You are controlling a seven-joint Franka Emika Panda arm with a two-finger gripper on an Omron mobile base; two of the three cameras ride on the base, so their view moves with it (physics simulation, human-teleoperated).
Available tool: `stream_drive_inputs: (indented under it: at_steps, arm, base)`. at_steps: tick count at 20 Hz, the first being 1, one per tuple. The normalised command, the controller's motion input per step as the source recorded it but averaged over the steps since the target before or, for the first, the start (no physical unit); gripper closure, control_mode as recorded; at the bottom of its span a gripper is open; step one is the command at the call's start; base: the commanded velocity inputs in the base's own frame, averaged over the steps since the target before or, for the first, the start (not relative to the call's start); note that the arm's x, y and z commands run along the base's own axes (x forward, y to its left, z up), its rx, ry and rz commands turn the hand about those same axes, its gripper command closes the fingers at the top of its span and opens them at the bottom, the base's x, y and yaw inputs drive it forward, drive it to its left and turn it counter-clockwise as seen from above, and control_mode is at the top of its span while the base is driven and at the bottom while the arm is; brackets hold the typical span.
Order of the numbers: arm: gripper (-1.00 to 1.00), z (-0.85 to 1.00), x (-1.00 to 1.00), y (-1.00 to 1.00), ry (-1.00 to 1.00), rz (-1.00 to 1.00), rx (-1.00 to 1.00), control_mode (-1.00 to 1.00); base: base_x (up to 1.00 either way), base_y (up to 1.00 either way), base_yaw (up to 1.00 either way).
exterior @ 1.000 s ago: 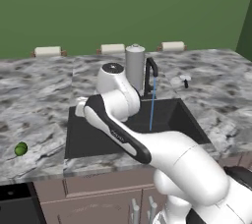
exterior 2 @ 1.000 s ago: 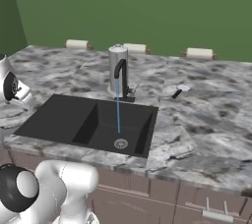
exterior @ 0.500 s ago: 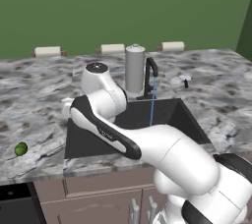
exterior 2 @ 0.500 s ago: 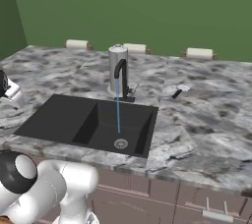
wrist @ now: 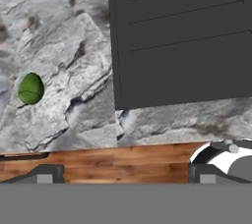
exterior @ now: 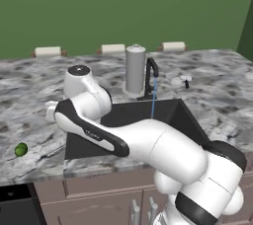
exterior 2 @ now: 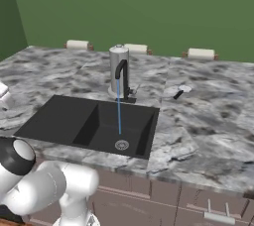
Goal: Turn on the sink faucet. Then move the avocado from the counter to the sink. Turn off the sink. Move the vegetable from the sink to the pot next to the stove. Finally move the pot to the center burner.
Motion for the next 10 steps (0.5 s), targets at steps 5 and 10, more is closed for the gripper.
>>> stream_drive_inputs:
  at_steps: [5,10]
  arm:
    - [-1.00,-0.07,0.00,0.17,0.00,0.00,0.00,-1.00]
    - [-1.00,-0.14,0.00,0.25,0.01,0.00,0.00,-1.00]
  base:
    - [0.00,0.00,0.00]
    - [0.00,0.00,0.00]
